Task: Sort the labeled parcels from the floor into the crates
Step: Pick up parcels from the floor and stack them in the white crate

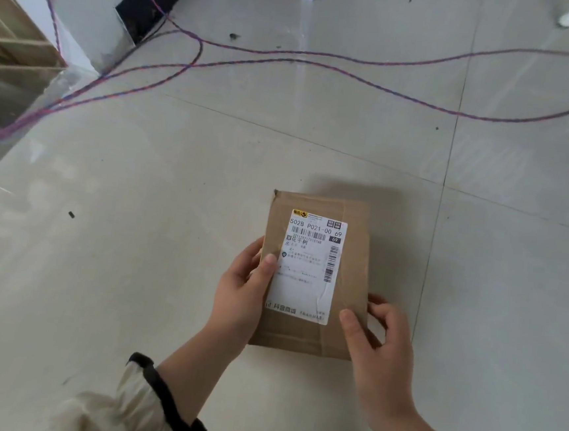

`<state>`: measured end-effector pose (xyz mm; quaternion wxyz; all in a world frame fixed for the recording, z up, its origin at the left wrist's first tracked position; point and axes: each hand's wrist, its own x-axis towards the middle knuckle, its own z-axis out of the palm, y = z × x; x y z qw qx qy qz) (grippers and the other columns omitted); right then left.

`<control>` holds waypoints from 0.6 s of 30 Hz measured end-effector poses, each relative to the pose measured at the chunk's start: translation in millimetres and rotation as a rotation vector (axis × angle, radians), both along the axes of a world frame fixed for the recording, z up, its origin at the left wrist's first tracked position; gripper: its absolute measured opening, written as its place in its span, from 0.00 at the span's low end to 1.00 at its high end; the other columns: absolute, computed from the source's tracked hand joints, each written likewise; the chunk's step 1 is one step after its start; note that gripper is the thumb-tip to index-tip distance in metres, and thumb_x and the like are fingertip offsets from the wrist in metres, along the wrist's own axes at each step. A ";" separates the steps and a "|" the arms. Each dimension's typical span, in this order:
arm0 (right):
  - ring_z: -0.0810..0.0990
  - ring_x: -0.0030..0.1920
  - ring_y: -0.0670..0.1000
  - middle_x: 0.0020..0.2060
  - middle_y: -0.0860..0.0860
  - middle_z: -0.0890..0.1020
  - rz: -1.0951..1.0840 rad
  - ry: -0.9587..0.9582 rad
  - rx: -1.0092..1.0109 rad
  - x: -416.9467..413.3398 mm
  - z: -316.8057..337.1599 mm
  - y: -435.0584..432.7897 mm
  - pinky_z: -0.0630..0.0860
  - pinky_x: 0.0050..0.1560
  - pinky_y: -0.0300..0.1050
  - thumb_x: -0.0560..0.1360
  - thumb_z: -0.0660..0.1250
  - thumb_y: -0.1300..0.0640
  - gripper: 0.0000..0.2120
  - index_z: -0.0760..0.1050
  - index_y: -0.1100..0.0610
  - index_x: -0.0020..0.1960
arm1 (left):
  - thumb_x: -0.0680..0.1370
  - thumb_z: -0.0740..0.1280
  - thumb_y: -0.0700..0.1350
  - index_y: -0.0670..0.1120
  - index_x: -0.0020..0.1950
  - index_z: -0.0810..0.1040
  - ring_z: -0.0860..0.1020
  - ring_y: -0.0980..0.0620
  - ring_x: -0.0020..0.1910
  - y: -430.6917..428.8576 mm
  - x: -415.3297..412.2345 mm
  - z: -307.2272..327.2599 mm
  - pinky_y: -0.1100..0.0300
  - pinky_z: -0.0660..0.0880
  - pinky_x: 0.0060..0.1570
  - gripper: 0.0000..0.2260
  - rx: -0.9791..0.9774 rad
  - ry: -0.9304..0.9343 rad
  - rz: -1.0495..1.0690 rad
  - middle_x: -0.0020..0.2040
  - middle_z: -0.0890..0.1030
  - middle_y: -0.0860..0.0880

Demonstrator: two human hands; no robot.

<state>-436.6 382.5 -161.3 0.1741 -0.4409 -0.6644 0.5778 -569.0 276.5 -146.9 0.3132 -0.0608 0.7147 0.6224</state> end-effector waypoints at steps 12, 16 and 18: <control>0.77 0.36 0.37 0.43 0.43 0.79 0.152 -0.077 0.002 3.7 100.8 4.5 0.70 0.34 0.26 0.74 0.69 0.62 0.13 0.65 0.53 0.40 | 0.82 0.57 0.48 0.55 0.66 0.74 0.82 0.50 0.51 6.5 -3.8 114.3 0.48 0.79 0.52 0.14 -0.079 -0.197 -0.036 0.53 0.83 0.51; 0.77 0.39 0.32 0.51 0.46 0.80 0.151 -0.067 0.078 13.2 226.8 21.3 0.70 0.37 0.26 0.73 0.70 0.60 0.14 0.65 0.49 0.39 | 0.82 0.58 0.47 0.54 0.63 0.77 0.82 0.51 0.51 15.1 6.3 232.9 0.53 0.80 0.48 0.13 0.011 -0.178 -0.004 0.54 0.83 0.52; 0.76 0.39 0.31 0.46 0.42 0.80 0.158 -0.064 0.102 20.0 308.9 28.4 0.69 0.36 0.25 0.73 0.70 0.60 0.14 0.65 0.49 0.40 | 0.82 0.57 0.45 0.55 0.61 0.77 0.83 0.57 0.46 18.3 12.7 309.4 0.63 0.80 0.38 0.12 0.055 -0.149 -0.038 0.51 0.84 0.55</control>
